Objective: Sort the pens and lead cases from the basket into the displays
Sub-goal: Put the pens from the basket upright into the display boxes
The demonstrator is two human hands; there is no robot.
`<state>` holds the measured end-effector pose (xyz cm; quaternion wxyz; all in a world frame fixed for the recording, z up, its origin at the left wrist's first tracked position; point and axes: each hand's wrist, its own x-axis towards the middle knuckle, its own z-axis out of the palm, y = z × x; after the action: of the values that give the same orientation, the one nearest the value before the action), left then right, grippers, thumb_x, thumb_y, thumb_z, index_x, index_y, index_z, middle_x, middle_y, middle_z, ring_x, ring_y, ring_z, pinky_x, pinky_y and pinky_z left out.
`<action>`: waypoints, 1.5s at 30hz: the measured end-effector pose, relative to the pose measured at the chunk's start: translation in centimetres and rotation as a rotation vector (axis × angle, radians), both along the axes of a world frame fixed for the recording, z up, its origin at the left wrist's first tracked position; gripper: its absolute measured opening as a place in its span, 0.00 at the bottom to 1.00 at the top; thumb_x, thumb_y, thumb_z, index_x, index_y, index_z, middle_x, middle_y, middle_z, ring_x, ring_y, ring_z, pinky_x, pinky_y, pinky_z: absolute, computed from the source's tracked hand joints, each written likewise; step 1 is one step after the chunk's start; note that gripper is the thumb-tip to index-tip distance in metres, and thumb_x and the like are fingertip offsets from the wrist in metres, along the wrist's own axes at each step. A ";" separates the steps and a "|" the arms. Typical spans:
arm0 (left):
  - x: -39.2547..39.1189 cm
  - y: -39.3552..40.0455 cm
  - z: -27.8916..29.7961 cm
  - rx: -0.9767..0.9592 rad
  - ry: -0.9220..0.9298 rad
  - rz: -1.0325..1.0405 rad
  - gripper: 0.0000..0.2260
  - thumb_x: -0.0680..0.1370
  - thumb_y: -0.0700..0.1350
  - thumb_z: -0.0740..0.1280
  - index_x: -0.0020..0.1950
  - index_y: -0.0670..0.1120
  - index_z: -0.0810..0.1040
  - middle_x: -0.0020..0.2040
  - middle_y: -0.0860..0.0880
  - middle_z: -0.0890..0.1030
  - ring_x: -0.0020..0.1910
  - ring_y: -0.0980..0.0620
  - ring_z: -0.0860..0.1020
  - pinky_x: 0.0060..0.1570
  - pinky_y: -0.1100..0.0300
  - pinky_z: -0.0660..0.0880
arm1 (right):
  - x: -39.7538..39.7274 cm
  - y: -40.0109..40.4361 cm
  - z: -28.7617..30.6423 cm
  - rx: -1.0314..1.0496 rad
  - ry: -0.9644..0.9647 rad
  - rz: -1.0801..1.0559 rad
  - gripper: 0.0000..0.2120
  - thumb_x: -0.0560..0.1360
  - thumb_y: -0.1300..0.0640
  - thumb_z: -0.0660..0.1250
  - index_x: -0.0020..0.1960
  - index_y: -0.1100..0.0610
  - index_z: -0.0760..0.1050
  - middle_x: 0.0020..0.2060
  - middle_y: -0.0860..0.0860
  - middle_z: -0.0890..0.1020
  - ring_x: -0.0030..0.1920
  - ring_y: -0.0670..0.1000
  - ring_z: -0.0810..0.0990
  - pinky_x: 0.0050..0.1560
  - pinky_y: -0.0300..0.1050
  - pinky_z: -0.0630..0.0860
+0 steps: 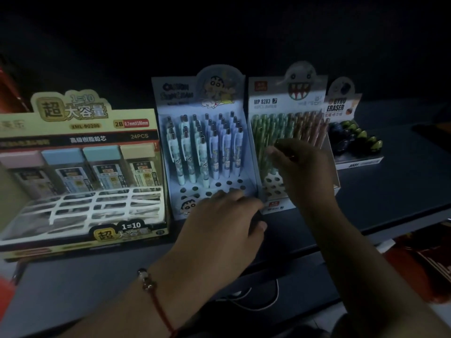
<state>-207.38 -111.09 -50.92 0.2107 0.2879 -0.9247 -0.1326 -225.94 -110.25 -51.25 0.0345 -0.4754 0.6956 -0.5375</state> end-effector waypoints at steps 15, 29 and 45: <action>-0.3 0.1 -0.4 0.001 -0.067 0.005 0.16 0.81 0.57 0.59 0.68 0.56 0.72 0.61 0.57 0.75 0.59 0.55 0.73 0.57 0.57 0.71 | -0.2 1.2 -1.2 0.073 0.006 -0.029 0.07 0.77 0.54 0.70 0.56 0.51 0.81 0.38 0.42 0.82 0.38 0.38 0.80 0.34 0.32 0.74; -8.3 8.8 1.2 -0.021 -0.102 -0.172 0.07 0.80 0.55 0.61 0.50 0.53 0.74 0.48 0.52 0.73 0.50 0.49 0.74 0.42 0.54 0.69 | -3.7 17.2 1.7 0.679 0.345 -0.179 0.13 0.79 0.50 0.64 0.62 0.50 0.76 0.62 0.50 0.77 0.61 0.53 0.75 0.60 0.48 0.74; -21.4 40.9 -0.8 -0.055 -0.221 -0.955 0.18 0.78 0.57 0.62 0.66 0.53 0.74 0.61 0.50 0.77 0.60 0.46 0.75 0.57 0.53 0.73 | -7.1 60.7 -9.4 1.152 -0.168 -0.769 0.24 0.74 0.46 0.69 0.69 0.50 0.73 0.65 0.52 0.77 0.65 0.54 0.76 0.66 0.48 0.71</action>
<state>-228.81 -70.22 -51.70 0.0347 -0.1617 -0.9734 -0.1588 -233.07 -49.53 -60.65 0.1421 -0.0581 0.9838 -0.0922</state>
